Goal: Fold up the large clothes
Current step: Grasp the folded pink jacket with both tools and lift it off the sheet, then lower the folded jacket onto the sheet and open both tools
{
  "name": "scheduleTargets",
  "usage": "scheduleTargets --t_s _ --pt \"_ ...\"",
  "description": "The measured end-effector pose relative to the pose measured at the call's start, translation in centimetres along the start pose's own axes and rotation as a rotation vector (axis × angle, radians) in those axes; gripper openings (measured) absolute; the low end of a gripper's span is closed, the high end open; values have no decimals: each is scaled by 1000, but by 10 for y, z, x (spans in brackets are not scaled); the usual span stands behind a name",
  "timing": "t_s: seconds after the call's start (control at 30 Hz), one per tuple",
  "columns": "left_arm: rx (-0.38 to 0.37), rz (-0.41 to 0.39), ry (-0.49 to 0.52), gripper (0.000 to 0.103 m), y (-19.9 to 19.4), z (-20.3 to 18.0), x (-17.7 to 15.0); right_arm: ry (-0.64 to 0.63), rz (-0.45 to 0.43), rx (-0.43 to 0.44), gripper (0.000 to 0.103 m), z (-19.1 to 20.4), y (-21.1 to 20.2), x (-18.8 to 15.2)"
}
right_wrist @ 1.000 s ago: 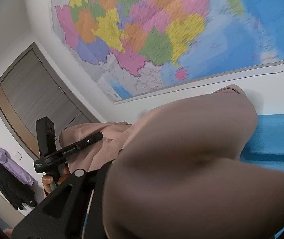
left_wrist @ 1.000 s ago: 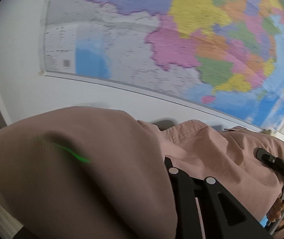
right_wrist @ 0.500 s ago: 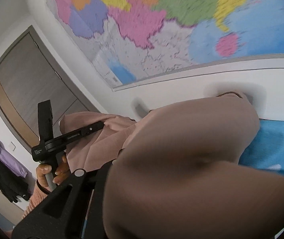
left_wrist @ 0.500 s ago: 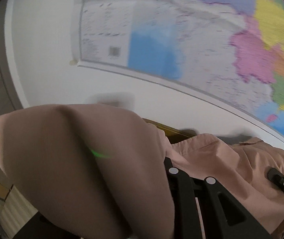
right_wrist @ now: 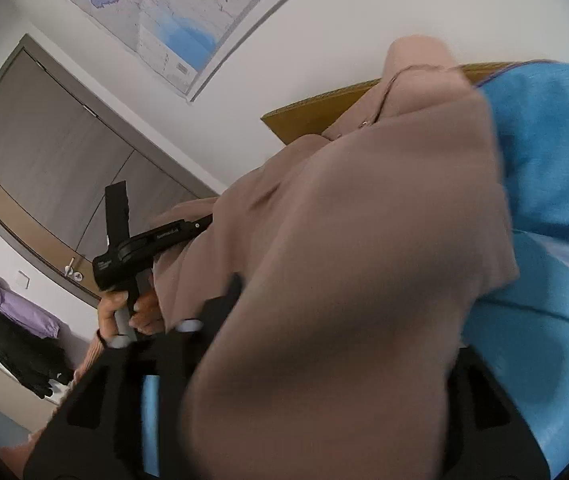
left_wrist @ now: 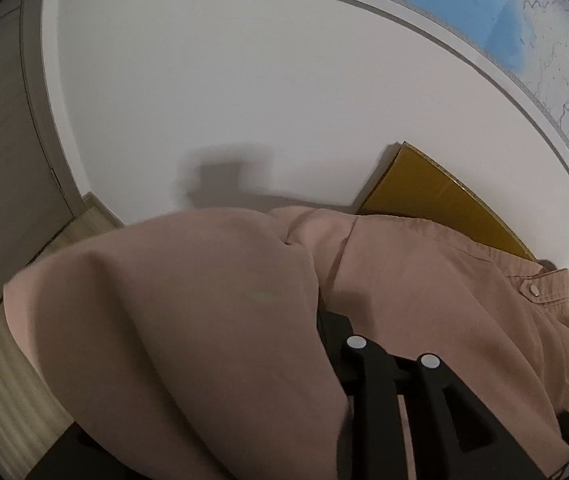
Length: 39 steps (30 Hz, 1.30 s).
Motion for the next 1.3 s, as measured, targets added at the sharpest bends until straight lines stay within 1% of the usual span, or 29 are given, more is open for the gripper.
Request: scheduleTargets --t_s 0.03,0.07,0.1,0.13,0.17,0.2,0.23,0.27,0.3,0.33,0.4,0.43,0.47,0.5,0.53,0.57,0.63,0.67,0.7,0.73,0.8,0.93,1.0,1.07,1.1,1.17,1.23,1.27,1.3 --pt "4 7 3 24 1 1 0 8 -7 3 62 -2 -8 -2" --pt "2 11 5 25 2 1 0 26 -15 6 65 -7 -18 -5" --pt "-1 15 7 25 3 1 -1 64 -43 31 67 -16 -34 -9" --pt "-5 15 8 25 3 1 -1 88 -56 51 66 -22 -39 -11" --pt "-10 14 9 25 5 2 1 124 -56 75 63 -31 -45 -14" --pt "-11 14 11 24 4 -3 -1 139 -33 92 44 -37 -44 -18" --pt "-5 15 15 24 5 -5 -1 133 -2 86 19 -39 -40 -21" --pt "-4 15 18 24 5 -6 -2 116 11 70 9 -38 -38 -22" --pt "-7 15 23 22 4 -9 -2 84 14 48 7 -35 -38 -27" --pt "-10 10 29 21 1 -12 -1 72 15 47 7 -31 -38 -30" --pt "-34 -6 39 19 -6 -18 4 34 -1 71 6 -16 -43 -34" --pt "-56 -29 53 19 -13 -23 7 11 -9 53 6 -12 -45 -38" --pt "-59 -42 63 19 -16 -26 8 5 1 25 6 -15 -44 -46" --pt "-50 -46 72 20 -15 -27 9 28 32 -18 6 -23 -37 -50" --pt "-24 -27 79 20 -10 -26 9 47 50 -28 7 -30 -32 -53" --pt "-3 -15 77 25 -5 -24 8 64 60 -17 8 -34 -30 -54" --pt "8 0 67 30 0 -19 4 84 60 -18 16 -36 -30 -56" --pt "10 3 57 38 0 -17 2 71 59 -38 17 -34 -34 -58" --pt "14 9 46 48 -2 -13 0 59 55 -73 26 -32 -36 -57" --pt "16 9 52 51 -6 -11 -3 39 51 -128 37 -31 -41 -58" --pt "52 -2 72 60 -13 -7 -7 21 35 -198 41 -28 -50 -52" --pt "110 -35 129 67 -37 -3 -22 -17 -66 -293 41 -27 -85 -41" --pt "152 -60 143 67 -51 -1 -30 -57 -102 -294 41 -14 -93 -30" --pt "163 -93 144 68 -64 -4 -37 -109 -97 -293 41 0 -87 -23" --pt "160 -115 143 71 -73 -6 -41 -131 -92 -302 41 5 -81 -18" --pt "142 -150 152 72 -88 -13 -46 -150 -67 -298 41 5 -70 -16" --pt "120 -159 175 72 -93 -29 -54 -139 -45 -306 41 1 -53 -11" --pt "103 -153 195 72 -96 -31 -60 -132 -27 -307 41 -3 -44 -10" --pt "91 -145 224 72 -94 -43 -67 -119 -6 -311 41 -9 -34 -11"
Point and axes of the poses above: each gripper's, at about its wrist camera, not at the fingertips, and y roughly the way its jaws point, z to its left, x to its top, the point moved 10 cm from there along y, roughly the way its jaws point, and after that the axes turned 13 degrees about z, right-handed, at the moved point
